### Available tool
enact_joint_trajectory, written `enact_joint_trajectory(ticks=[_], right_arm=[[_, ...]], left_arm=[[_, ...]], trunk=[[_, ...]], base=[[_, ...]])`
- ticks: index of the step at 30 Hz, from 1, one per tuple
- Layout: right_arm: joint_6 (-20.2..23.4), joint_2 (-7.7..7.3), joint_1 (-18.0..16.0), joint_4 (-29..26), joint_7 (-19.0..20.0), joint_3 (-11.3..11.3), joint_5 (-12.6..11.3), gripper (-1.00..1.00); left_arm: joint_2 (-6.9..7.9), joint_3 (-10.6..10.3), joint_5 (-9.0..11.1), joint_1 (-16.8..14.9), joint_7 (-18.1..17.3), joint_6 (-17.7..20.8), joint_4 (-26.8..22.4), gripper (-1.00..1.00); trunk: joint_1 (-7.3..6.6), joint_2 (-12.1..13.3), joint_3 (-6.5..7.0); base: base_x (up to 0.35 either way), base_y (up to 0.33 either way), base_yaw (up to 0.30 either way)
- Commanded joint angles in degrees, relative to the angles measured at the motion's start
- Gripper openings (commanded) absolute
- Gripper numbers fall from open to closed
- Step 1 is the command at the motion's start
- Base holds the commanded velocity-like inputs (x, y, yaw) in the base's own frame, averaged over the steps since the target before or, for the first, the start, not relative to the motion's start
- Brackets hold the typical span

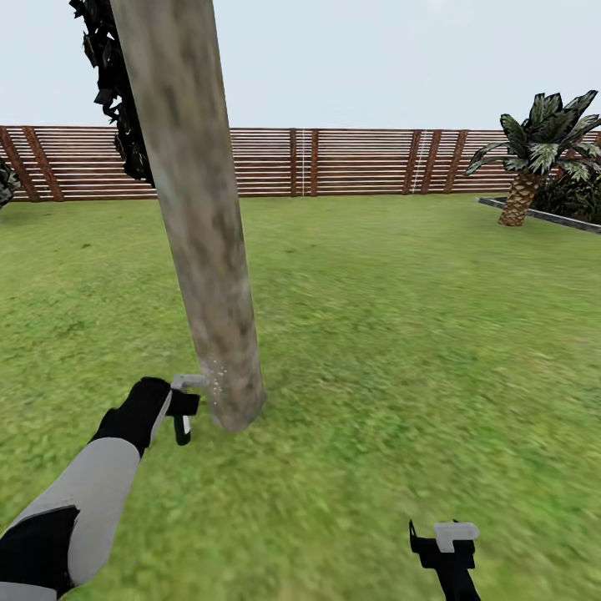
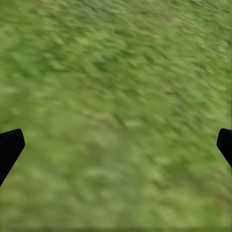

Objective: In the garden, pick up the pesticide atomizer on the floor and spray pesticide onto both trees until each tree trunk is fully covered.

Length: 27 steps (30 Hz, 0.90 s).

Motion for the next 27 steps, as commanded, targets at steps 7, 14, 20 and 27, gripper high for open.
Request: enact_joint_trajectory(ticks=[7,14,20,27], right_arm=[[-0.08,0.00,-0.03,0.02,-0.27,0.50,-0.27,1.00],[-0.08,0.00,-0.03,-0.05,-0.27,0.50,-0.30,1.00],[-0.09,0.08,-0.03,-0.06,-0.27,0.50,-0.31,1.00],[-0.09,0.09,-0.03,-0.07,-0.31,0.50,-0.29,1.00]], left_arm=[[-4.71,-5.48,-0.37,-0.54,-0.33,0.49,-0.16,-1.00],[2.05,-5.34,0.04,-0.86,-0.63,2.70,-1.33,-1.00],[-0.14,-5.38,0.10,-2.05,-0.61,3.02,-3.31,-1.00],[-1.24,-5.29,0.19,-3.47,-0.64,4.08,-3.93,-1.00]], trunk=[[-0.01,-0.02,-0.05],[-0.01,-0.02,-0.05],[-0.01,-0.02,-0.05],[-0.01,-0.02,-0.05]], base=[[0.000,0.000,0.000],[0.000,0.000,0.000],[0.006,-0.011,0.157],[0.083,-0.216,0.065]])
